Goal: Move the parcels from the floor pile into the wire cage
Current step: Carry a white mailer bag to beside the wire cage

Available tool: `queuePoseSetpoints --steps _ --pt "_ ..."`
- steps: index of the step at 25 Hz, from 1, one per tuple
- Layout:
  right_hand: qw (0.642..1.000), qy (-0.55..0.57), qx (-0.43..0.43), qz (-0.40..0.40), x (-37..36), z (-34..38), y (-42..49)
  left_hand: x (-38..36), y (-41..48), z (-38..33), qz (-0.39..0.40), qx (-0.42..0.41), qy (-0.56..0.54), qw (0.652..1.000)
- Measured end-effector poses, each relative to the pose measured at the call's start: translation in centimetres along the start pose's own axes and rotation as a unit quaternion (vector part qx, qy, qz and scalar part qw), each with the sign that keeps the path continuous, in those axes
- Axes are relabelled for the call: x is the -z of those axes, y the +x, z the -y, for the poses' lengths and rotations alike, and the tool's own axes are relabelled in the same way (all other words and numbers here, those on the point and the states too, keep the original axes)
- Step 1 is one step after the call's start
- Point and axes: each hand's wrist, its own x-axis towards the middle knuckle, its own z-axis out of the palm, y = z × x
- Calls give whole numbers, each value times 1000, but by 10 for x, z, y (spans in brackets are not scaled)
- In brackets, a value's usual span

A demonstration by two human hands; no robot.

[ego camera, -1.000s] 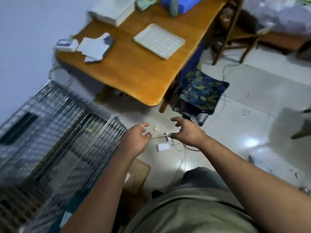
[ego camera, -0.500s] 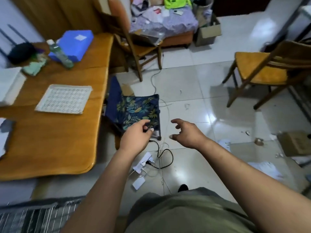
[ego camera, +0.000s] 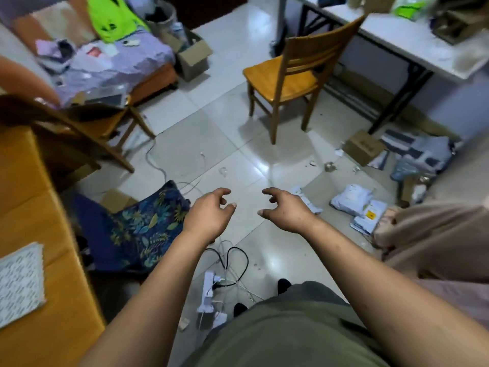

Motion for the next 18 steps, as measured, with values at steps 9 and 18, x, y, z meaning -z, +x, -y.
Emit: queuePoseSetpoints --steps 9,18 --pt "971 118 -164 -128 29 -95 -31 -55 83 -79 126 -152 95 976" --pt "921 211 -257 -204 142 -197 25 -163 166 -210 209 -227 106 945"
